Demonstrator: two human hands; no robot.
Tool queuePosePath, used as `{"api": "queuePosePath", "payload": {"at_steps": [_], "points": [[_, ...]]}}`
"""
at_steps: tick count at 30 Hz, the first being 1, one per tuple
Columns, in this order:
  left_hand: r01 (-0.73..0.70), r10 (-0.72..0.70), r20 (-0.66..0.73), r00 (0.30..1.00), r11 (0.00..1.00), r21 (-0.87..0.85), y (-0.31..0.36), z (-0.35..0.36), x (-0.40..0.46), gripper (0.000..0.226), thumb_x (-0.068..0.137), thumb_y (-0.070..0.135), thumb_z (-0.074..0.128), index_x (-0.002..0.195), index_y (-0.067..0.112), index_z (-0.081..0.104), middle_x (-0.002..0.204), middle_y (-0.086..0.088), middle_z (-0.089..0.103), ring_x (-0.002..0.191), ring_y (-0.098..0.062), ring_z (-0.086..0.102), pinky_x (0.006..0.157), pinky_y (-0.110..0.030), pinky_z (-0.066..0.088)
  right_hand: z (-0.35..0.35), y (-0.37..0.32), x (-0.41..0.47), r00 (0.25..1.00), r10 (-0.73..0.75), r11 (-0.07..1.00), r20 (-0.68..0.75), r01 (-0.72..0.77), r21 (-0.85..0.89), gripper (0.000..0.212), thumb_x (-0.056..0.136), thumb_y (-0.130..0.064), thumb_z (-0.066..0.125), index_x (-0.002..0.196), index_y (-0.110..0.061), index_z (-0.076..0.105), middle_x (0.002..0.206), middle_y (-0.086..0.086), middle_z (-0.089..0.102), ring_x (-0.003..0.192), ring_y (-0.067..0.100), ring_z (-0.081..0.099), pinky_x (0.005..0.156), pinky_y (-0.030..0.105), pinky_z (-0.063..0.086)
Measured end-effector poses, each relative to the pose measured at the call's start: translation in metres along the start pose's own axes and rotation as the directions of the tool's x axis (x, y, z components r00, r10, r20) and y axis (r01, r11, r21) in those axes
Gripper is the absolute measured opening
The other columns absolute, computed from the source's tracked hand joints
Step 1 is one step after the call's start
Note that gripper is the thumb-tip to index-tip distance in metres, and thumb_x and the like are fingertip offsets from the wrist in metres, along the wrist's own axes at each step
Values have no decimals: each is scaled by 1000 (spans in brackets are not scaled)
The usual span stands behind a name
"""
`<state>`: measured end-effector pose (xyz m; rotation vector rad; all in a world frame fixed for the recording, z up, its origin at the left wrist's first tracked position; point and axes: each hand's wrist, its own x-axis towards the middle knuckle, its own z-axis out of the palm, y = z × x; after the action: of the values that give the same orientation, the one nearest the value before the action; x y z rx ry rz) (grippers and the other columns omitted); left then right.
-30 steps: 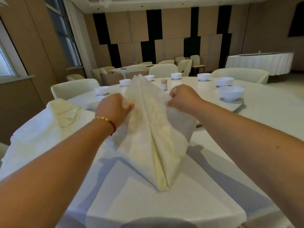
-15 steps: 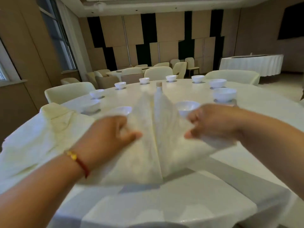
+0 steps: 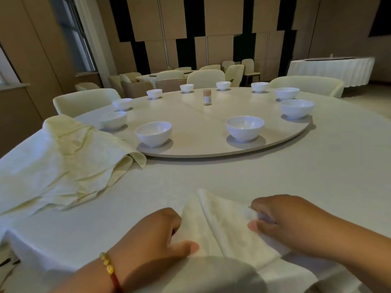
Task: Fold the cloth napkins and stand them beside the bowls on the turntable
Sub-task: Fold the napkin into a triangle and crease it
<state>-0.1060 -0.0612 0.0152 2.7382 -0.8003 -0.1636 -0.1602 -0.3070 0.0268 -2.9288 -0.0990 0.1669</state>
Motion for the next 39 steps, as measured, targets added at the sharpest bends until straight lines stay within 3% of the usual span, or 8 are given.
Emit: {"api": "queuePosePath", "payload": {"at_steps": [13, 16, 19, 23, 25, 31, 35, 39], "points": [[54, -55, -107, 993, 998, -10, -13, 3, 18, 46, 79, 57, 63, 67, 20, 39, 78, 7, 44, 62, -8, 37, 56, -20, 31, 2, -2, 23, 996, 92, 995, 8, -93, 42, 37, 93, -46, 52, 68, -22, 40, 70, -5, 47, 63, 8, 43, 57, 22, 30], [92, -101, -115, 988, 993, -76, -13, 4, 16, 40, 72, 61, 68, 88, 31, 46, 91, 14, 45, 73, -4, 46, 62, -15, 38, 2, -4, 23, 997, 82, 997, 2, -82, 3, 35, 91, -45, 55, 69, -22, 41, 70, -5, 49, 64, 8, 44, 55, 23, 31], [197, -205, -69, 976, 974, -110, -15, 3, 16, 67, 66, 65, 71, 116, 37, 37, 99, 17, 46, 83, 0, 50, 69, -14, 42, -1, -10, 24, 999, 40, 999, -18, -40, -20, 28, 87, -46, 60, 77, -30, 40, 83, -9, 51, 74, 7, 46, 57, 21, 32], [261, -261, 31, 965, 965, -13, -6, -5, 28, 41, 71, 57, 73, 77, 26, 46, 70, 12, 47, 61, -4, 43, 54, -17, 32, -12, -16, 34, 995, 78, 996, 56, -80, 37, 26, 82, -44, 68, 95, -28, 54, 94, -11, 60, 85, 8, 55, 66, 22, 42], [234, -233, 84, 969, 972, -1, -3, -10, 36, 49, 72, 51, 75, 60, 20, 39, 55, 8, 38, 50, -8, 34, 49, -20, 27, -12, -16, 42, 985, 123, 981, 117, -139, 139, 16, 81, -37, 71, 88, -24, 65, 87, -7, 68, 79, 10, 63, 62, 23, 46], [223, -223, 2, 975, 975, 8, -11, -24, 77, 51, 72, 46, 78, 56, 18, 38, 55, 4, 38, 52, -13, 36, 51, -24, 29, -14, -10, 77, 969, 245, 938, 25, -244, 246, 25, 81, -32, 74, 67, -17, 60, 65, -1, 60, 59, 14, 56, 51, 21, 39], [244, -249, -76, 965, 967, -69, -16, -15, 99, 41, 70, 46, 79, 67, 19, 49, 72, 4, 54, 65, -12, 48, 60, -24, 39, -8, -2, 95, 958, 287, 939, -6, -280, 198, 21, 81, -32, 73, 81, -13, 66, 80, 3, 69, 75, 21, 65, 64, 27, 47], [153, -171, -276, 946, 985, -86, -21, -1, 93, 72, 65, 48, 81, 125, 28, 47, 129, 4, 45, 123, -18, 41, 103, -36, 39, -4, 2, 93, 981, 136, 991, -137, -132, 38, 60, 80, -35, 71, 134, -26, 45, 133, -2, 49, 124, 21, 44, 96, 36, 41]]}}
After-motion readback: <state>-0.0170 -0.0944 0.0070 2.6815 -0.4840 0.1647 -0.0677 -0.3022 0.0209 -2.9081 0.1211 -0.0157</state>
